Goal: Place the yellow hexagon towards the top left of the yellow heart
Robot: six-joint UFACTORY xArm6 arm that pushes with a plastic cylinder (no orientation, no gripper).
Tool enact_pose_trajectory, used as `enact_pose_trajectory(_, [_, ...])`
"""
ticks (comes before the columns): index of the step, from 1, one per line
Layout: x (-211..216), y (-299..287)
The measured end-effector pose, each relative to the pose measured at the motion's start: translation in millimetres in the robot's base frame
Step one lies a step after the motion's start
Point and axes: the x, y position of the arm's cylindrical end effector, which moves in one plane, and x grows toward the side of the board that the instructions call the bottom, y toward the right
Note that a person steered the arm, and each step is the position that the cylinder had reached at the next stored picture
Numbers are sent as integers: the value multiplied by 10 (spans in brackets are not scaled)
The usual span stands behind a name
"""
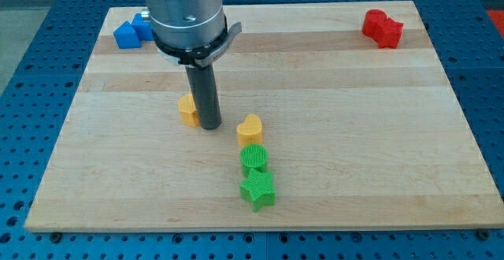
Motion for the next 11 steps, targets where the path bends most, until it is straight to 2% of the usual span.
enact_pose_trajectory(3, [600, -330])
enact_pose_trajectory(4, [284, -462])
enact_pose_trajectory(6, [-748, -505])
enact_pose_trajectory(8, [-913, -506])
enact_pose_trajectory(11, [-578, 27])
